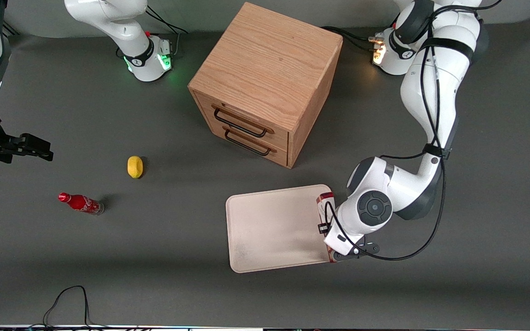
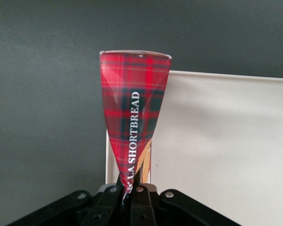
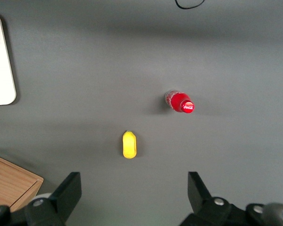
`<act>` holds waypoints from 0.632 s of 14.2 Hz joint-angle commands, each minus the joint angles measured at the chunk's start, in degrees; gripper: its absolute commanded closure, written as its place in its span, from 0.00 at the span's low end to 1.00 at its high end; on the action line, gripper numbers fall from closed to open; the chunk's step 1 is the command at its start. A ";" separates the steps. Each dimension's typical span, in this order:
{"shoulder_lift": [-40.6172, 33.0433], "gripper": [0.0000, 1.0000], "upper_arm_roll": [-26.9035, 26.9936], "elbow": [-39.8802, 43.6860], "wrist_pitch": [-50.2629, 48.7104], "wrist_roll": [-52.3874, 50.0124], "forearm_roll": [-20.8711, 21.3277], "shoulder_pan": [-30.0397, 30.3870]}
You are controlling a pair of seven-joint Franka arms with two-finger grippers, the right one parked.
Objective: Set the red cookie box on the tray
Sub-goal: 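Lower the cookie box onto the tray edge and open the left gripper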
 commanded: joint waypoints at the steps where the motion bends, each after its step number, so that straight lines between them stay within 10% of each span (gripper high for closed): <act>1: 0.62 1.00 0.78 1.79 0.06 -1.48 0.61 -1.12; 2: 0.62 0.09 0.78 1.61 0.15 -1.48 0.78 -1.03; 9: 0.54 0.00 0.78 1.70 0.15 -1.48 0.87 -1.03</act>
